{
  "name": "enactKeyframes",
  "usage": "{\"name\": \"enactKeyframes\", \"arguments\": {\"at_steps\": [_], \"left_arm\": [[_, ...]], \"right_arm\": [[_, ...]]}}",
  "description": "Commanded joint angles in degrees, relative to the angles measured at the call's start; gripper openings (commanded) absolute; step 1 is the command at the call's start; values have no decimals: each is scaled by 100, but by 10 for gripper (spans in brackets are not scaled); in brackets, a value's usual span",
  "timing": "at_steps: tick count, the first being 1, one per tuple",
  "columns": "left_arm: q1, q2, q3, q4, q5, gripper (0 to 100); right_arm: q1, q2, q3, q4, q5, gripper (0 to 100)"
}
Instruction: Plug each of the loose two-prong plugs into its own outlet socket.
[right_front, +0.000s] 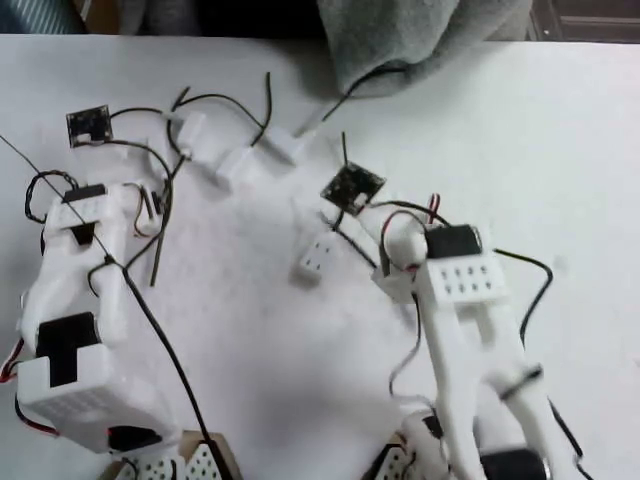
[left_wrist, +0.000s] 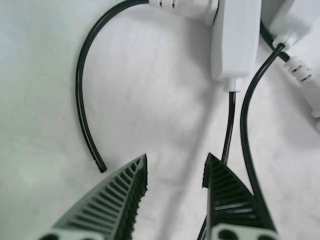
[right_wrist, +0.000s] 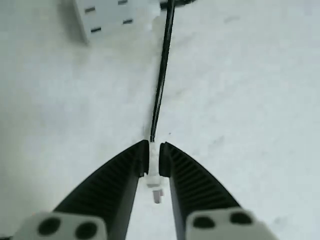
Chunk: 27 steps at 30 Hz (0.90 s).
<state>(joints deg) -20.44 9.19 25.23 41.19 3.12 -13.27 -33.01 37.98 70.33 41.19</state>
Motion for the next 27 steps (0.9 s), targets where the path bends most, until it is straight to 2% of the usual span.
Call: {"name": "enactKeyframes", "arguments": {"at_steps": [1, 7, 10, 15, 23, 26, 27], "left_arm": [[92, -215, -26, -53, -9, 192], [321, -268, -18, 0, -35, 192], [637, -848, 334, 53, -44, 192], [1200, -3020, 2426, -1442, -149, 192], [1262, -7116, 6242, -3912, -976, 192], [1095, -8462, 7235, -4431, -1451, 192], [1051, -8796, 7209, -4193, -1433, 192]], "right_arm": [[-224, -1288, -53, -22, -316, 38], [-224, -2677, -18, 145, -334, 61], [-207, -3011, -9, 215, -730, 90], [-251, -3099, -9, 198, -1204, 47], [-189, -3099, 0, 277, -1196, 42], [-22, -3099, 0, 470, -1196, 41], [48, -3090, 0, 558, -1196, 41]]}}
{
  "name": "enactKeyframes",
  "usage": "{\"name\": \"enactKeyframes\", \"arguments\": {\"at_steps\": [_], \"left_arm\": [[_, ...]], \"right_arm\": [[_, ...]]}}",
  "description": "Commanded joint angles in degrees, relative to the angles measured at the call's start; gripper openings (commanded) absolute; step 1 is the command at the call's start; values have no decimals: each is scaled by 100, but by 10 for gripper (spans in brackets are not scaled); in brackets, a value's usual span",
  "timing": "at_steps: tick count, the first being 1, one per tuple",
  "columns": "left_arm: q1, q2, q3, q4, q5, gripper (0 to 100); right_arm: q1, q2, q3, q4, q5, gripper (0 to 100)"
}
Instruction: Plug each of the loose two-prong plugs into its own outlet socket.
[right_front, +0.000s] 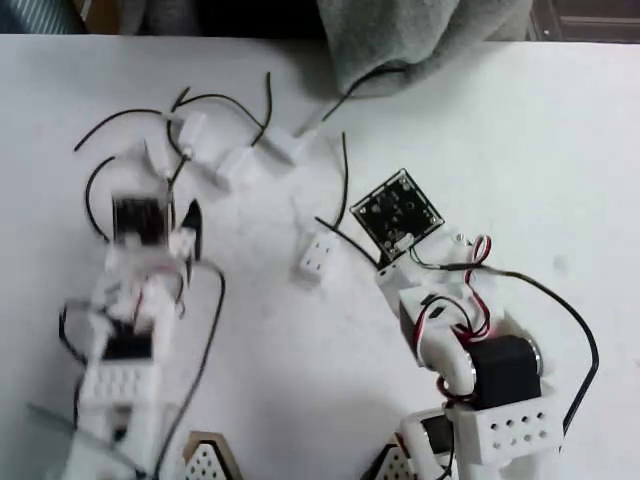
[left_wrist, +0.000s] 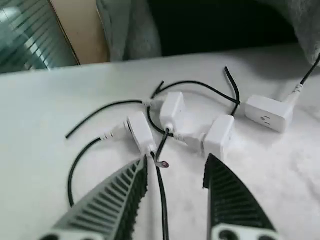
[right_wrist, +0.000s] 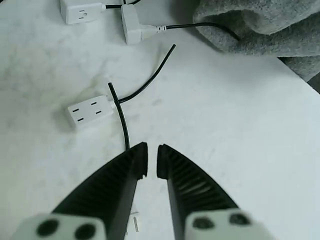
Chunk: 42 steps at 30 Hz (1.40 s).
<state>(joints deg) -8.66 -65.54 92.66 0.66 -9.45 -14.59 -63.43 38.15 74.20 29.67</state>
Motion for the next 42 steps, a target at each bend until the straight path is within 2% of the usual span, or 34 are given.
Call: {"name": "enactKeyframes", "arguments": {"at_steps": [1, 4, 8, 14, 19, 25, 28, 36, 40, 42], "left_arm": [[-180, -1604, 457, 281, -97, 192], [-215, -2220, 475, 932, 158, 192], [-215, -2440, 475, 1204, 193, 192], [-215, -2440, 475, 1231, 185, 192], [-198, -2440, 475, 1248, 167, 192], [-198, -2440, 475, 1248, 158, 192], [-189, -2440, 475, 1248, 158, 192], [-189, -2440, 475, 1222, 185, 192], [-189, -2440, 475, 1213, 193, 192], [-189, -2440, 466, 1204, 193, 192]], "right_arm": [[268, -48, -18, 303, -44, 41], [409, -48, 9, 585, -9, 43], [382, -48, 624, 655, -9, 48], [347, 673, 1881, 154, 0, 219], [48, 2343, 1503, 127, 273, 205], [242, 4347, 404, 127, 325, 205], [347, 4989, 114, 127, 615, 206], [585, 5341, 70, -435, 765, 208], [857, 5446, 281, -646, 1398, 208], [1015, 5508, 440, -892, 1477, 208]]}}
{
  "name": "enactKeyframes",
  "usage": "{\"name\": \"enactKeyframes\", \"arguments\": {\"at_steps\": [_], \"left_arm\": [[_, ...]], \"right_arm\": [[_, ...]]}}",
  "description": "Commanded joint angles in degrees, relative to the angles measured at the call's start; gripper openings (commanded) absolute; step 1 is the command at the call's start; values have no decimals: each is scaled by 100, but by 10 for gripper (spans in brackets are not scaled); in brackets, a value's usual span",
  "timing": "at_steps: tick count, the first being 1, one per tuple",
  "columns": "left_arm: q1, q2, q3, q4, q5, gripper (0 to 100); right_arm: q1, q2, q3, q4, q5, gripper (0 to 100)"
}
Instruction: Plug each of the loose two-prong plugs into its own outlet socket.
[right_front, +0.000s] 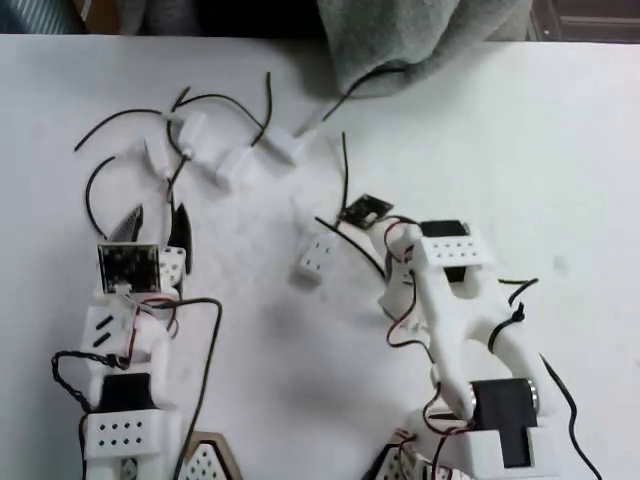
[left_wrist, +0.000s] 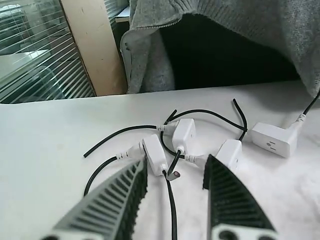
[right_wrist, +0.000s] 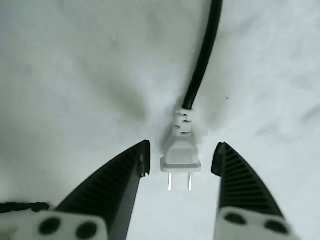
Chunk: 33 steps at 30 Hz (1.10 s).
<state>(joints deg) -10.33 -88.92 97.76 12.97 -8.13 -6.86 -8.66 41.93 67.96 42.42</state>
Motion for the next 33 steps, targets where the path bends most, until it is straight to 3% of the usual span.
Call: {"name": "enactKeyframes", "arguments": {"at_steps": [1, 9, 23, 33], "left_arm": [[-22, -101, -44, -26, 62, 192], [-22, -101, -44, -18, 62, 192], [-22, -101, -44, -9, 62, 192], [-13, -101, -44, -9, 62, 192]], "right_arm": [[295, 57, 132, -400, 202, 208], [277, 338, 343, -611, 167, 204], [242, 382, 431, -409, 167, 30], [136, 321, -422, -171, 97, 23]]}}
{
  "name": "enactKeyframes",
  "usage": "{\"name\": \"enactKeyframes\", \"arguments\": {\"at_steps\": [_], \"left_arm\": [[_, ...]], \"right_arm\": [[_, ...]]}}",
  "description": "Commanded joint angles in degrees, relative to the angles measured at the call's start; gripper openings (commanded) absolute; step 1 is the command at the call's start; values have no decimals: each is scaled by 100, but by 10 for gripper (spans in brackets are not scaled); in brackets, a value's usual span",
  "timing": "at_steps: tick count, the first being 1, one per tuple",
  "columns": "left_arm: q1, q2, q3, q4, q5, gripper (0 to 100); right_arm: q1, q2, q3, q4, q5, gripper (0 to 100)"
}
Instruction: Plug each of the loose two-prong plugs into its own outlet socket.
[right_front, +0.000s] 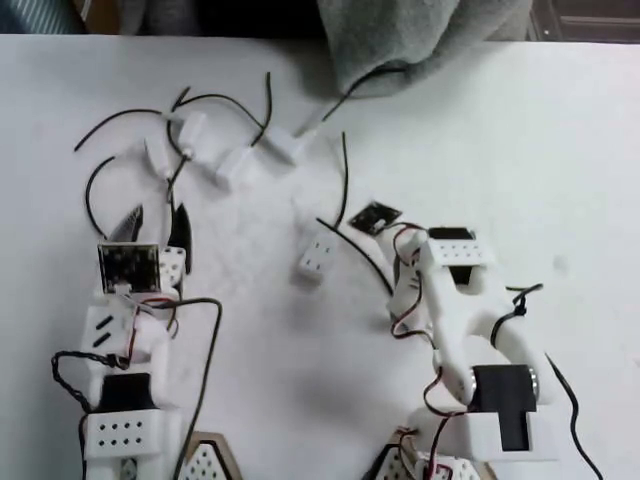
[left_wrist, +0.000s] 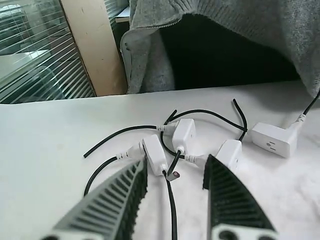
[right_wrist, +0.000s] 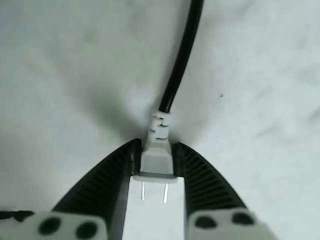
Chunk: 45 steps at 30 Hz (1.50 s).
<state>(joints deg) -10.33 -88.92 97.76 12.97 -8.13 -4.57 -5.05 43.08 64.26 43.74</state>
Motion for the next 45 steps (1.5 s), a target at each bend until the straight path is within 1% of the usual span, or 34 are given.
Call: {"name": "enactKeyframes", "arguments": {"at_steps": [1, 6, 10, 16, 21, 24, 28, 30, 33, 37, 40, 42, 45], "left_arm": [[-13, -101, -44, -9, 62, 192], [-13, -127, -44, -9, 62, 192], [40, -136, -44, -18, 62, 192], [743, -136, -44, 26, 26, 193], [1182, -136, -44, 35, 26, 194], [1358, -110, -44, 105, 26, 194], [1587, -127, -44, 281, 18, 194], [1666, -127, -44, 281, 18, 194], [1789, -127, -44, 281, 18, 194], [2132, -110, -44, 290, 18, 194], [2343, -119, -44, 369, 9, 195], [2457, -119, -44, 413, -220, 195], [2738, -110, -44, 492, -870, 195]], "right_arm": [[-92, -40, -826, 286, -193, 23], [-136, -40, -2541, 1103, -1231, 23], [-198, -40, -3833, 1974, -1565, 23], [-198, -40, -5152, 2607, -1908, 23], [-541, -101, -5477, 2774, -2514, 23], [-963, -514, -5292, 2598, -2760, 23], [-1560, -1367, -4756, 2176, -2769, 21], [-1736, -1701, -4404, 1938, -2769, 21], [-1763, -1982, -3807, 1393, -2760, 20], [-1789, -2088, -3033, 374, -2760, 20], [-1815, -2097, -2699, -251, -2760, 20], [-1815, -2097, -2576, -549, -2760, 20], [-1938, -2097, -2514, -725, -2796, 20]]}}
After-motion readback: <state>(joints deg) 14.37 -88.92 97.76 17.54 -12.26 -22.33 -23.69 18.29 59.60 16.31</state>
